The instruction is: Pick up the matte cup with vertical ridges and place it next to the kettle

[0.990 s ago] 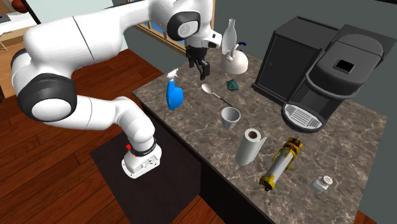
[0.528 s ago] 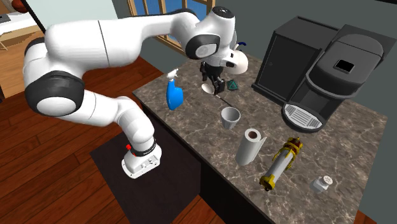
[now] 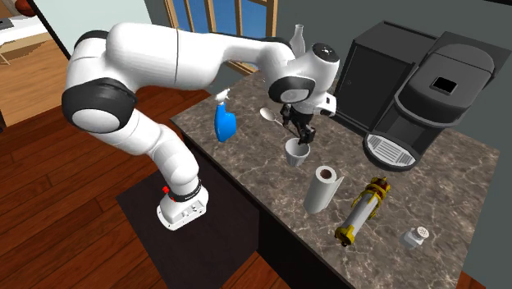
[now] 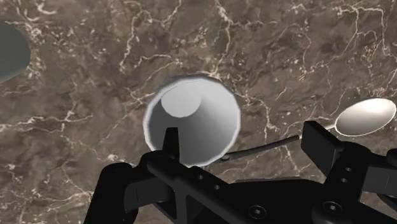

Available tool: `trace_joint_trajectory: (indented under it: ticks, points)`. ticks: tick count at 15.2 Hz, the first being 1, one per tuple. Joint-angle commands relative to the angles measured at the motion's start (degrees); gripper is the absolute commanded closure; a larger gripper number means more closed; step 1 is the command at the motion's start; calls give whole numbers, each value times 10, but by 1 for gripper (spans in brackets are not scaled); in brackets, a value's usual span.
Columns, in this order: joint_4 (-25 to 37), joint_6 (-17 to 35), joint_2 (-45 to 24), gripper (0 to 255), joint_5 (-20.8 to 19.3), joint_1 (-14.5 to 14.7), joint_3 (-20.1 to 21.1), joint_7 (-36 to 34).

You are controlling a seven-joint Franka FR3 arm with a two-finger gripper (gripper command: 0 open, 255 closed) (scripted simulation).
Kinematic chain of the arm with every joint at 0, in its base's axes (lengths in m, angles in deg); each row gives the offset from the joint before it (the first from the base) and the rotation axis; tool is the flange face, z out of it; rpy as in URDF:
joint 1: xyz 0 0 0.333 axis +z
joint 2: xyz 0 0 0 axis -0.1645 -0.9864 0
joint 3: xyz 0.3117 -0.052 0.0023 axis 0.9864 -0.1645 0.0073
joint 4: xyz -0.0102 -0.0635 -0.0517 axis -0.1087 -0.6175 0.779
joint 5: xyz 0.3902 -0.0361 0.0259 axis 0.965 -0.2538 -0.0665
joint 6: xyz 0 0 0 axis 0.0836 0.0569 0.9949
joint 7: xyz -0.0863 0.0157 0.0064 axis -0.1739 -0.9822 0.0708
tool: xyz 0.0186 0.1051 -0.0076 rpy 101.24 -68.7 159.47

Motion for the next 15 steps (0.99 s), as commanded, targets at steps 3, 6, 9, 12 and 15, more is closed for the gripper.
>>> trace_joint_trajectory:
  ticks: [3,6,9,12,15]
  points:
    - [24,30,-71,0,24,2,-51,68]
    - [53,44,-134,0,56,4,-86,122]
    - [36,67,-142,0,62,4,-86,126]
    - [20,90,-151,0,70,6,-86,131]
    - [12,102,-156,0,74,7,-87,135]
